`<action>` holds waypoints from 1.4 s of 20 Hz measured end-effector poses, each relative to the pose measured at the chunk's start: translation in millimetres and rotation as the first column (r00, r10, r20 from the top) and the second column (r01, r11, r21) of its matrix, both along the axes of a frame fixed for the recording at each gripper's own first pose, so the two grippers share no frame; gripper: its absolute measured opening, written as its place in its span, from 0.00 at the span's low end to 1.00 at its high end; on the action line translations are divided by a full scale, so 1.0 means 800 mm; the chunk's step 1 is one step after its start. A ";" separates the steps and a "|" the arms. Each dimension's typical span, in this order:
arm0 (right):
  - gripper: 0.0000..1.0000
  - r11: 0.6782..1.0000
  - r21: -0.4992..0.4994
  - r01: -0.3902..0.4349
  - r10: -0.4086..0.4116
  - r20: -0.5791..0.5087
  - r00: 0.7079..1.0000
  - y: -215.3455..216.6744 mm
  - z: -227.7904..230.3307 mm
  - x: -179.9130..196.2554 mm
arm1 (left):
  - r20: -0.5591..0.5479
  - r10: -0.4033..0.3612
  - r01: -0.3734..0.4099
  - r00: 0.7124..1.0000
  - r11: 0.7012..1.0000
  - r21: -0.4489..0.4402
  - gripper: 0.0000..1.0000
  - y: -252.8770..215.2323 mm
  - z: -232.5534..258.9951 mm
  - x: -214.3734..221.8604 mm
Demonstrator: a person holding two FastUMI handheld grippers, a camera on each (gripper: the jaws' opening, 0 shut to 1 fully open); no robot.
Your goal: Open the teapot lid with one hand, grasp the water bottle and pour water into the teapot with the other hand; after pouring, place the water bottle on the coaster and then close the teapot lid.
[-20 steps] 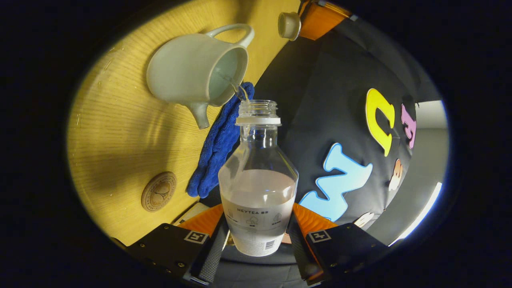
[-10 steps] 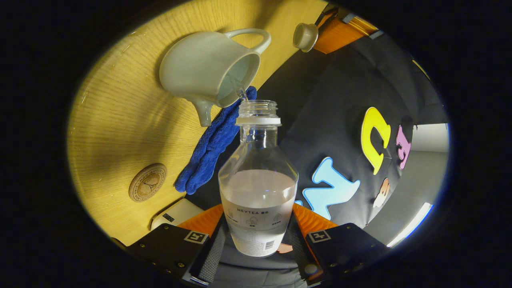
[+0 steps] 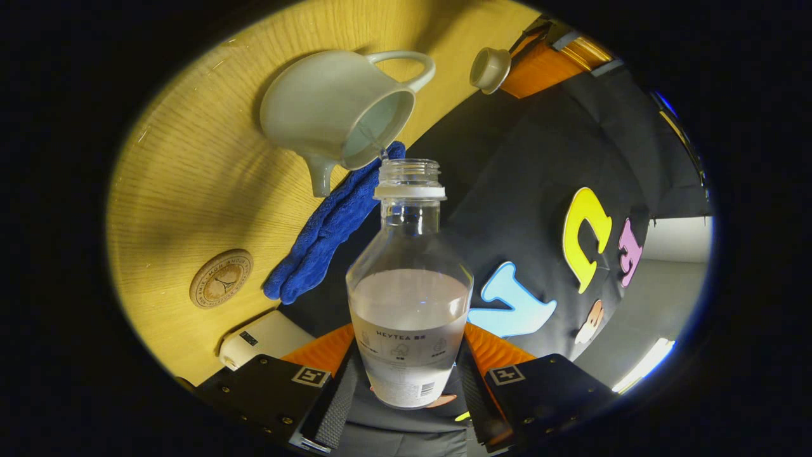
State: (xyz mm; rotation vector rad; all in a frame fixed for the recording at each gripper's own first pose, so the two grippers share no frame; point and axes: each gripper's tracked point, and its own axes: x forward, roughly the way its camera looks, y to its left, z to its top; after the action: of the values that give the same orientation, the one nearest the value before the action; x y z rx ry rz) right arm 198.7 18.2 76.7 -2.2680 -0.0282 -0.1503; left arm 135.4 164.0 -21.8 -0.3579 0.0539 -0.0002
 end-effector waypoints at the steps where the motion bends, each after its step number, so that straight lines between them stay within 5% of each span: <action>1: 0.75 1.000 -0.009 -0.003 0.003 0.003 1.000 0.003 0.003 0.000 | 0.000 0.000 0.000 1.000 1.000 -0.002 0.15 0.001 0.001 0.000; 19: 0.76 0.984 -0.164 -0.063 0.067 0.018 0.998 0.037 0.010 0.000 | -0.002 0.007 -0.007 1.000 0.999 -0.031 0.15 0.000 0.000 -0.001; 24: 0.76 0.994 -0.092 -0.053 0.053 0.003 0.999 0.027 0.006 0.004 | -0.002 0.007 -0.007 1.000 0.999 -0.033 0.15 0.001 0.001 0.000; 28: 0.76 0.997 0.074 -0.032 0.035 -0.041 0.999 0.010 -0.006 0.006 | -0.002 0.008 -0.008 1.000 0.999 -0.032 0.15 0.000 0.000 0.000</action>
State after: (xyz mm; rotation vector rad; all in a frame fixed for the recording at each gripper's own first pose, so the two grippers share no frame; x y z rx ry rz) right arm 203.4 26.6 71.9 -2.1959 -0.0378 -0.0849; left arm 135.0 163.9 -22.1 -0.3905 0.0544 0.0073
